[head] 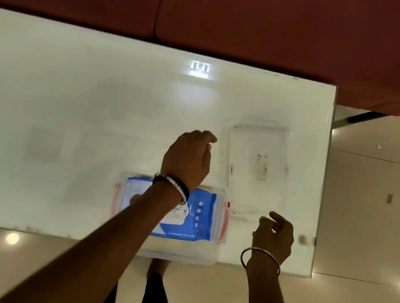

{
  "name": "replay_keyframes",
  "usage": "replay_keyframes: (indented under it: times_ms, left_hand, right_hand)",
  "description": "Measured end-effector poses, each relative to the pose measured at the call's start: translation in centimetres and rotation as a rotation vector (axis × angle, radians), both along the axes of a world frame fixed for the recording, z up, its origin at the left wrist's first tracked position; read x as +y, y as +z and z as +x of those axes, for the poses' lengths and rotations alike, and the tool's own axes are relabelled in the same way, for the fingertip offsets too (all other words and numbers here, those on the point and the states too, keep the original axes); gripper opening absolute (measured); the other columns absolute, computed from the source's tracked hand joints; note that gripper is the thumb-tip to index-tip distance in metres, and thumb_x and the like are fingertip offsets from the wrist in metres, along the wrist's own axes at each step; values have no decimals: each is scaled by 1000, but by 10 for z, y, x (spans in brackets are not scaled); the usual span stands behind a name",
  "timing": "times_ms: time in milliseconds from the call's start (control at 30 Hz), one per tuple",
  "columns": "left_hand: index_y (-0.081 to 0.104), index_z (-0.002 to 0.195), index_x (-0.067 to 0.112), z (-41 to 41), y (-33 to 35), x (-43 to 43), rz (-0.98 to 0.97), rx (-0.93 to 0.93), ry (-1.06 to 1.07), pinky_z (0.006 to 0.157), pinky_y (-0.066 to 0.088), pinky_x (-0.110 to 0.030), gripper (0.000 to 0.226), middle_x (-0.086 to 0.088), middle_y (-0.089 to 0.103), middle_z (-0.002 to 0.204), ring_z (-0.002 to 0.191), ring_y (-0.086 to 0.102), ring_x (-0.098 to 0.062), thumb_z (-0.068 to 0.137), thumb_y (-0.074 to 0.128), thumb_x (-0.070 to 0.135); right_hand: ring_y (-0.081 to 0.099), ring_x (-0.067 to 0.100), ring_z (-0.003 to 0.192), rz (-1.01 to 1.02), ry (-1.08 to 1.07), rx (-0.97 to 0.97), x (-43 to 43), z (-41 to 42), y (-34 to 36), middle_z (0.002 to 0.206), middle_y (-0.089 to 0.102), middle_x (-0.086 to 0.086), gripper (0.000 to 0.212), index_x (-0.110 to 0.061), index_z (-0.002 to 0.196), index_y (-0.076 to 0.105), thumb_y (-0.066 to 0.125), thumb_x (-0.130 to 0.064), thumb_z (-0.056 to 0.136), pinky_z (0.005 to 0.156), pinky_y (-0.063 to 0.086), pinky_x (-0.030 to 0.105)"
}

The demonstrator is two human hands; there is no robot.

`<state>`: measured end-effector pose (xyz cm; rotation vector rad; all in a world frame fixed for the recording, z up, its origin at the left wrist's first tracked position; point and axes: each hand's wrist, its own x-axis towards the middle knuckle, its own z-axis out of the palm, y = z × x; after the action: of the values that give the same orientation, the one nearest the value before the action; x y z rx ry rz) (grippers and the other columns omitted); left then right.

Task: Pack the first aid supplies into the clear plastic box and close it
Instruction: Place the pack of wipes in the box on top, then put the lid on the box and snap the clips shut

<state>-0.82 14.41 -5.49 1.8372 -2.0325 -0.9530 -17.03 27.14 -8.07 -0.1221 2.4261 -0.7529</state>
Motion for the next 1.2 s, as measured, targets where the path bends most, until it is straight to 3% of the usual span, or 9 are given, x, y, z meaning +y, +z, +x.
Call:
replay_keyframes:
  times_ms: [133,233,367,467,600,767,1000,1100,1200]
  left_hand:
    - [43,142,15,-46,-33,-54,159,13,-158,102,40,-35,44,-11,55,136,125,51,-28,99,42,17]
    - [16,154,21,-72,-52,-75,304,-18,-317,99,40,-37,62,-15,52,137,125,50,-32,99,43,23]
    - [2,155,21,-90,-69,-94,400,-78,-345,102,39,-42,70,-17,54,135,127,47,-38,99,41,32]
    - [10,155,17,-92,-75,-103,395,-130,-313,112,32,-44,67,-14,42,149,137,37,-36,99,41,38]
    - [38,146,28,-74,-63,-103,406,-56,-196,106,39,-44,66,-12,48,144,130,47,-31,91,37,64]
    - [68,104,32,-33,-12,-89,394,421,236,88,48,-40,63,2,66,101,104,62,-23,82,29,76]
    - [66,73,27,49,24,-10,380,991,676,97,42,-34,16,5,69,95,105,60,-15,86,63,36]
    - [64,95,17,84,20,35,295,981,683,96,47,-30,24,-4,65,122,118,59,-16,89,55,-5]
    - [50,131,9,119,18,81,295,1025,665,101,49,-25,49,-4,55,141,133,49,-15,86,51,-13]
  right_hand:
    - [62,27,79,109,-277,-313,-3,-26,-21,107,58,14,50,-12,130,45,68,-12,86,88,56,52]
    - [58,30,102,64,-346,-464,-7,-37,-29,125,55,19,45,-11,125,45,69,-15,86,68,58,42]
    - [62,32,90,23,-362,-577,-16,-48,-34,116,58,26,41,-1,122,54,68,-14,86,58,55,37]
    - [59,34,74,-7,-387,-566,-26,-57,-36,98,54,21,42,5,121,54,70,-9,85,54,60,38]
    - [62,27,69,-64,-368,-490,-29,-61,-30,108,56,19,51,-1,126,53,75,-19,83,83,60,42]
    - [60,34,85,-446,-524,-523,-31,-53,8,98,57,15,14,-10,97,63,58,-21,90,91,55,43]
    - [73,21,74,-700,-501,-630,-30,-21,47,68,69,1,31,-11,62,67,54,-12,90,71,62,32]
    - [72,17,76,-616,-228,-545,-15,-5,47,75,71,5,23,-4,71,69,55,9,84,67,59,20]
    - [70,17,95,-574,64,-422,11,14,43,96,71,2,24,-8,93,66,59,13,82,78,57,19]
